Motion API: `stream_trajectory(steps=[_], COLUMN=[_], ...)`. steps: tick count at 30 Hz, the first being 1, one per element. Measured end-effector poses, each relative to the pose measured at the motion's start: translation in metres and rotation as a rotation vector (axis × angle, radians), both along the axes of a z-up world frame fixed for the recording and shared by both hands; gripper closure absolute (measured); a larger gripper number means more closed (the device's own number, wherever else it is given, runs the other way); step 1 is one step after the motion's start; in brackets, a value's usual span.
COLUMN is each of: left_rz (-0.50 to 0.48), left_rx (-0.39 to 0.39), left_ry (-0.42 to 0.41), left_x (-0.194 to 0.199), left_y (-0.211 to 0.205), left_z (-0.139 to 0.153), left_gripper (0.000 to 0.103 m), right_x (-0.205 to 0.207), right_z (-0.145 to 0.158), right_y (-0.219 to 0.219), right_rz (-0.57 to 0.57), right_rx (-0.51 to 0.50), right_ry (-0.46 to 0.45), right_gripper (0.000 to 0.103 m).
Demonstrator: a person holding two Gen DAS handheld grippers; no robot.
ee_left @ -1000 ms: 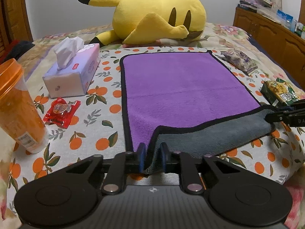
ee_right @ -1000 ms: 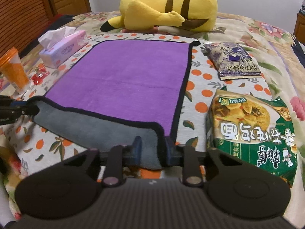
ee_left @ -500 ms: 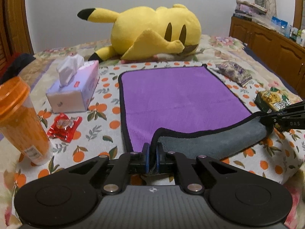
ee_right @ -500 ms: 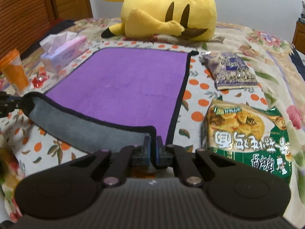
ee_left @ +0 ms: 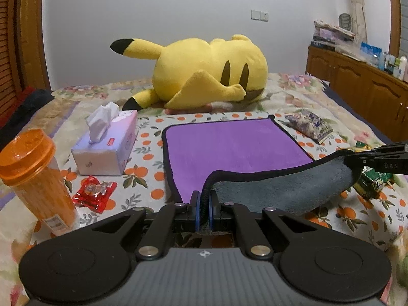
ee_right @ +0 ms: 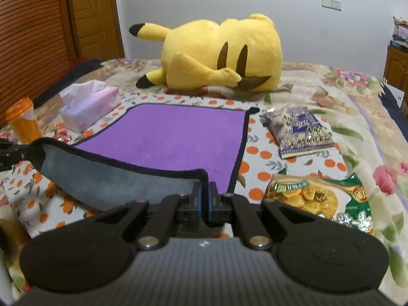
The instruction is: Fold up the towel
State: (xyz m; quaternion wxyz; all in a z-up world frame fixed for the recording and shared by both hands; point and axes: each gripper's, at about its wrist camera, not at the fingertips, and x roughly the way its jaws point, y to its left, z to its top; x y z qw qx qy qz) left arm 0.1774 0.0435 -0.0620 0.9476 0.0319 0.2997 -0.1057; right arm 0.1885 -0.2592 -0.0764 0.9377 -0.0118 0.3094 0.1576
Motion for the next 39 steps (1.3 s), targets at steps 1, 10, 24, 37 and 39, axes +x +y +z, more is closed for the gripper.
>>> stream_trajectory(steps=[1, 10, 24, 37, 39], left_rz=[-0.001, -0.006, 0.009, -0.014, -0.017], left_rx=[-0.001, -0.012, -0.001, -0.002, 0.0], left_ry=[-0.004, -0.029, -0.027, -0.061, -0.064], left_x=[0.0, -0.002, 0.009, 0.028, 0.032], left_y=[0.0, 0.002, 0.002, -0.004, -0.005], left_z=[0.001, 0.008, 0.004, 0.015, 0.014], left_gripper=[0.096, 0.096, 0.096, 0.096, 0.096], right_x=[-0.001, -0.003, 0.003, 0.015, 0.018], right_z=[0.001, 0.01, 0.007, 0.01, 0.01], right_y=[0.0, 0.0, 0.003, 0.006, 0.008], right_rz=[0.001, 0.003, 0.01, 0.033, 0.035], right_rx=[0.003, 0.013, -0.022, -0.033, -0.049], right_ry=[-0.009, -0.056, -0.094, -0.132, -0.143], right_gripper=[0.098, 0.098, 0.097, 0.098, 0.098])
